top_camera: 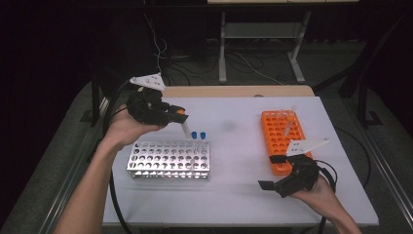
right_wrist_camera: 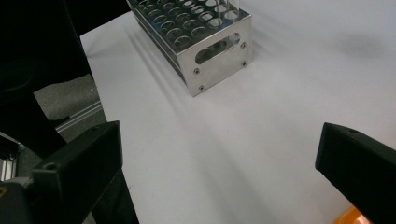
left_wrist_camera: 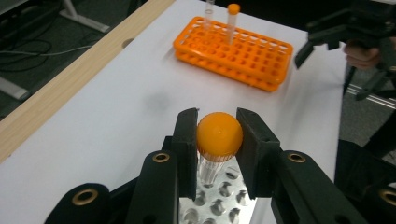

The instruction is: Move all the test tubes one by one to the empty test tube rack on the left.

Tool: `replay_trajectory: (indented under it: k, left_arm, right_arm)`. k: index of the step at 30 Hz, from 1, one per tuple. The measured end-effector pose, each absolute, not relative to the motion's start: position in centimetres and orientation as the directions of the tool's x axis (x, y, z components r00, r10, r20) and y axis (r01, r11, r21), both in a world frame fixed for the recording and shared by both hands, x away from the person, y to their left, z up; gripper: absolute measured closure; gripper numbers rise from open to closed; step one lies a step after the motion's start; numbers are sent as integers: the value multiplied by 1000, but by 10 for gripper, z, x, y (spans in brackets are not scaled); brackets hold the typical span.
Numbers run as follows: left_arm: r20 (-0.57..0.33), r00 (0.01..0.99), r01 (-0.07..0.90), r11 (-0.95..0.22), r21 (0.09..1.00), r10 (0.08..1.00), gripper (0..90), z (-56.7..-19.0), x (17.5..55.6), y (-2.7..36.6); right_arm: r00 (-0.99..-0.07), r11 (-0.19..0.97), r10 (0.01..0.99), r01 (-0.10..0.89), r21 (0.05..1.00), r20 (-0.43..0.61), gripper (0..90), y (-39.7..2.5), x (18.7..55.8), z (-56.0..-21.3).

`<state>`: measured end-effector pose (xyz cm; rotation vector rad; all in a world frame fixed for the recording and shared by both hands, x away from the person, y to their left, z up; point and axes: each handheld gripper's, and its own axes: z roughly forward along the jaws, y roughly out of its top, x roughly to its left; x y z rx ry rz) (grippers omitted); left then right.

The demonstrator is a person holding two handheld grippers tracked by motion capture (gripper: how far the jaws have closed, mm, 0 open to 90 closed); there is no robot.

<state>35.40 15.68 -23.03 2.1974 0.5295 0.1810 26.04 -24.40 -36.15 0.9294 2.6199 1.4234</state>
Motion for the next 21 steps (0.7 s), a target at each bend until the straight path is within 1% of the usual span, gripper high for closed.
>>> replay_trajectory:
  k: [10, 21]
  left_arm:
    - [-80, 873, 357, -518, 777, 482, 694, -250, 371, 174]
    - [-123, 869, 388, -504, 772, 480, 694, -283, 377, 172]
  right_arm:
    - [-814, 389, 512, 504, 771, 274, 3, -254, 255, -368]
    - [-810, 386, 513, 513, 767, 283, 3, -256, 254, -375]
